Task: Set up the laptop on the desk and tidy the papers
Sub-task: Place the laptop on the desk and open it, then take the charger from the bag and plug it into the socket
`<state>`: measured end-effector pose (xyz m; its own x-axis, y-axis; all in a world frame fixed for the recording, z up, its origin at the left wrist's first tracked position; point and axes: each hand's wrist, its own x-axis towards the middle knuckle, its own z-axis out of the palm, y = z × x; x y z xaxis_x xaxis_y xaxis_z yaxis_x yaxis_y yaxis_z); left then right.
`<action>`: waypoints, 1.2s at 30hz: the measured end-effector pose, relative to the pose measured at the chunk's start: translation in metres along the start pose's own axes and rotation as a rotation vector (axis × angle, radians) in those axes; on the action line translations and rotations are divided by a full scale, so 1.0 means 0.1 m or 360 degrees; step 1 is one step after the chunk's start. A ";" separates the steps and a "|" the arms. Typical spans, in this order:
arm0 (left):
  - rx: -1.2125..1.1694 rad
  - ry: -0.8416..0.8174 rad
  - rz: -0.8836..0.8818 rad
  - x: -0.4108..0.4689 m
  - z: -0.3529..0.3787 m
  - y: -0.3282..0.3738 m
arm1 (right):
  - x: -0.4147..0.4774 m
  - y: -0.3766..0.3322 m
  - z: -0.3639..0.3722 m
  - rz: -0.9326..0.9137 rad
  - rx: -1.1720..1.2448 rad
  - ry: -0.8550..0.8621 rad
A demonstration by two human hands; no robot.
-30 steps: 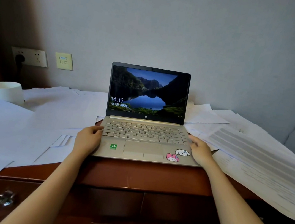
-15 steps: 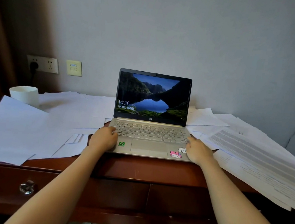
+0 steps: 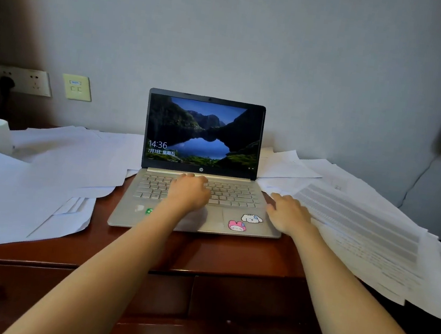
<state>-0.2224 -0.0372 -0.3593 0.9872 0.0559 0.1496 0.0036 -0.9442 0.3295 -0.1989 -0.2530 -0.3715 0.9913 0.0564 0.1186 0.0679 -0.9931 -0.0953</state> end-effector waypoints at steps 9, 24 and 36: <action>0.0184 -0.0101 0.0312 0.69 0.33 0.92 | 0.63 0.67 -0.11 0.0168 -0.0090 -0.0064; 0.0152 -0.0585 0.0351 1.68 0.27 1.89 | 1.59 1.32 -0.59 0.0282 -0.0038 -0.0394; 0.0118 -0.0781 0.0371 1.36 -0.15 2.94 | 0.89 2.01 -1.58 0.0375 -0.0164 -0.0624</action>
<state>-0.0895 -0.3024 -0.2286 0.9216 -0.2990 -0.2475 -0.2307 -0.9347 0.2703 -0.1151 -0.4635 -0.2238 0.9473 -0.1571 -0.2791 -0.1561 -0.9874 0.0261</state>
